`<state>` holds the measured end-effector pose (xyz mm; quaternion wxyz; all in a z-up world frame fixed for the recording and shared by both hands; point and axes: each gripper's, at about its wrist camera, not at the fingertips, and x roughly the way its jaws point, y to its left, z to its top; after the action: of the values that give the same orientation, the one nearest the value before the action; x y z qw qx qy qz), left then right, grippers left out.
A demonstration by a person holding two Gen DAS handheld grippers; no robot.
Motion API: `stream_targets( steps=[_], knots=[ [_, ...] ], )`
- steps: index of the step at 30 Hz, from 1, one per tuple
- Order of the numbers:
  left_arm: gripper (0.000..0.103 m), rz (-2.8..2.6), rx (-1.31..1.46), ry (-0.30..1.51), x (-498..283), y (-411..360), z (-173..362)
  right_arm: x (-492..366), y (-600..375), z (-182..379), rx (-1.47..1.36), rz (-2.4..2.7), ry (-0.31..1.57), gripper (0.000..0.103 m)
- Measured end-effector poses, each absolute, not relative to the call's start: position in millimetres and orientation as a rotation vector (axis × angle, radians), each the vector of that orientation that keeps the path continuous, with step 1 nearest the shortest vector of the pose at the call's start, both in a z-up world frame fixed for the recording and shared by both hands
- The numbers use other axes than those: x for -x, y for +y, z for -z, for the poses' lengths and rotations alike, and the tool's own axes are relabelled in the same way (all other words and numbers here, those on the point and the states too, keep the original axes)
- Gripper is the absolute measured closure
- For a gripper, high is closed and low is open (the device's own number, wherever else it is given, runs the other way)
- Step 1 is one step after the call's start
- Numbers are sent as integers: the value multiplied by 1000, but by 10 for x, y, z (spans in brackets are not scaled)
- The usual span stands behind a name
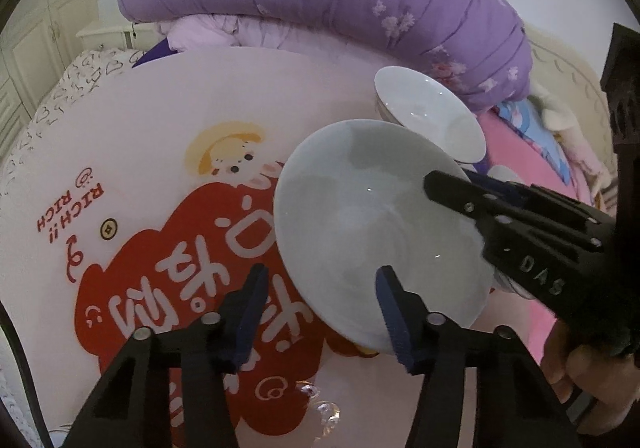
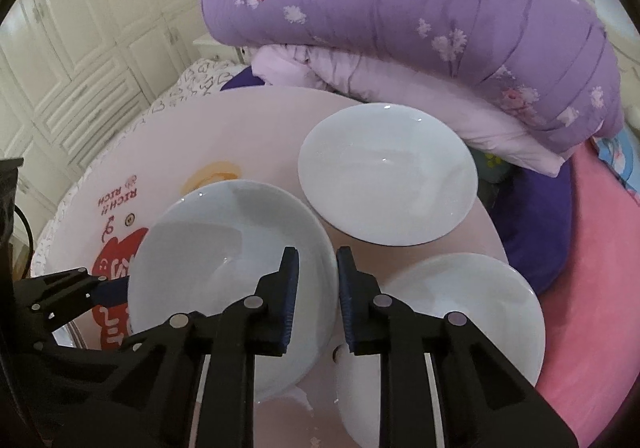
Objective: Organize plates and bowls
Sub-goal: 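Close both grippers on the rim of a large white bowl, then lift the white bowl with both grippers and carry it toward the plate stack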
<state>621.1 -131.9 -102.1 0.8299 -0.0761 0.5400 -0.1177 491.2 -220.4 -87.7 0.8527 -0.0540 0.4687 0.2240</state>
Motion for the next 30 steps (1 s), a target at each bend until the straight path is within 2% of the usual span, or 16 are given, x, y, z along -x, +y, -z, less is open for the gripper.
stream_targets(
  steps=[3,5,14,30],
  knots=[
    [69,265,171,1151,-6230,-1351,1034,-4930,-2191,923,109,-477,995,86],
    [70,258,168,1150,-6243,-1351,1042,-4936,-2200,916,105,-471,996,91],
    [82,247,203,1159,-6236,-1263,1047,-4899,-2222,855,63,-485,990,94],
    [82,225,204,1123,-6045,-1153,822,-4722,-2151,781,50,-491,985,94]
  ],
)
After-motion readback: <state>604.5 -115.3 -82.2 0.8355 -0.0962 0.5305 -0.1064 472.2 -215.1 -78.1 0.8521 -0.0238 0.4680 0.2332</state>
